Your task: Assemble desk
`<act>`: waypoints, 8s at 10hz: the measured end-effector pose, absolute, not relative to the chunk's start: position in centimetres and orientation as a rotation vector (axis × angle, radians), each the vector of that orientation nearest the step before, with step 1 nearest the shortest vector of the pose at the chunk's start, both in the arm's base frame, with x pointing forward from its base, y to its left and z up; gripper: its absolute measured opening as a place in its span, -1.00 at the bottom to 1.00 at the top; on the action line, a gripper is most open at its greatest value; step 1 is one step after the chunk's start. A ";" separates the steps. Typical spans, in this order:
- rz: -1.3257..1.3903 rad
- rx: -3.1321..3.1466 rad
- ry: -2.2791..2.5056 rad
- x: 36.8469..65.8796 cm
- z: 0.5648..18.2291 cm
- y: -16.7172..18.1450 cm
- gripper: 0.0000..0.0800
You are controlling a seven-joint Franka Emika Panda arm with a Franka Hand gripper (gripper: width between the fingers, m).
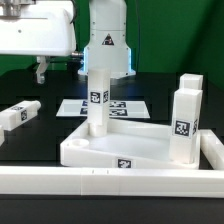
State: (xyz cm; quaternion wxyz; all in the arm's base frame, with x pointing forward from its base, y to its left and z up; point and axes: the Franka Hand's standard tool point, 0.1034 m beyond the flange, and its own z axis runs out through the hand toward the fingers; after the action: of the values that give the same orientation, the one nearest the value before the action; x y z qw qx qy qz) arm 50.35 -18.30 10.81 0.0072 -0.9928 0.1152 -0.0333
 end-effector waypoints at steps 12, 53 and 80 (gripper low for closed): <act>0.822 -2.806 0.336 45.9 6.1 -18.9 0.62; 0.945 -2.840 0.425 50.9 11.1 -17.7 -0.27; -0.629 -3.120 0.440 59.1 13.5 -8.1 -0.27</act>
Offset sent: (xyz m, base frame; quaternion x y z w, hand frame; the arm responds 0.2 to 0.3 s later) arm -0.0221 -0.0253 -0.0220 0.0356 -0.1575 0.0540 0.9854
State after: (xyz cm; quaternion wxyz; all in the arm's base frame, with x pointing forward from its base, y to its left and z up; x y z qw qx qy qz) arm 59.15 -8.09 13.46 -0.0356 -0.9705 0.1368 -0.1955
